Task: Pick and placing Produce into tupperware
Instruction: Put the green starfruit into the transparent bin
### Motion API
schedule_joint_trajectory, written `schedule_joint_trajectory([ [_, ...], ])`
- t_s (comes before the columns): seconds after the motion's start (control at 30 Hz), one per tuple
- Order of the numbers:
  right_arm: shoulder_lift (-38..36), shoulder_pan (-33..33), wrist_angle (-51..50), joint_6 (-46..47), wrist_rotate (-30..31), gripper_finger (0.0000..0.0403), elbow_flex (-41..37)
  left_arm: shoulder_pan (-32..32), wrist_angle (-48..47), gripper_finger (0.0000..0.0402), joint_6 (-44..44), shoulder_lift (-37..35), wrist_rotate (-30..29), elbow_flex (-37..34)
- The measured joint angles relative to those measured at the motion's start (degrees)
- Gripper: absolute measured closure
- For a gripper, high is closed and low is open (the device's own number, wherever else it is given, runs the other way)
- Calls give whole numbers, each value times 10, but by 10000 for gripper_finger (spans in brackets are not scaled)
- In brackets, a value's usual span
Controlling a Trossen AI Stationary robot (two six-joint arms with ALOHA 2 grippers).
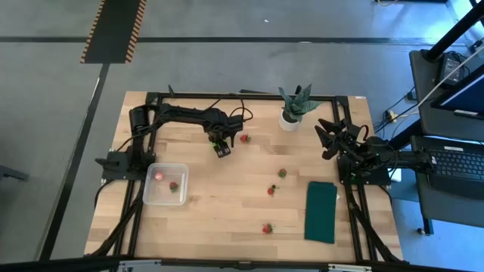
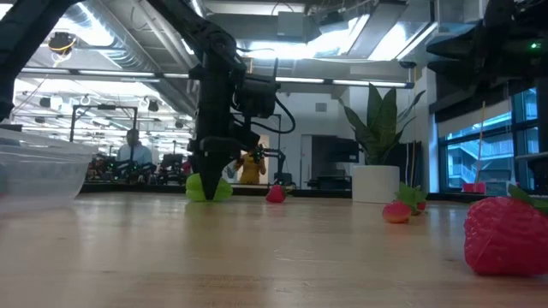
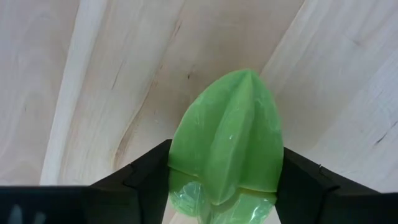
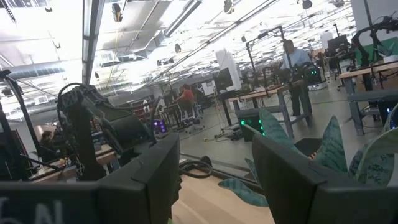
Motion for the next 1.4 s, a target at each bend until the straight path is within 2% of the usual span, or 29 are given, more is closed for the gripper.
schedule_joint_trajectory([
  [0.2,0,0,0,0,0,199,0,0,0,167,-1,0,-4,0],
  [0.87,0,0,0,0,0,199,0,-8,-7,178,14,-11,-6,0],
  [1.07,0,0,0,-1,0,199,0,-17,-31,178,12,-70,-6,4],
  [1.4,0,0,9,-2,0,199,0,-55,-179,174,-31,-242,6,68],
])
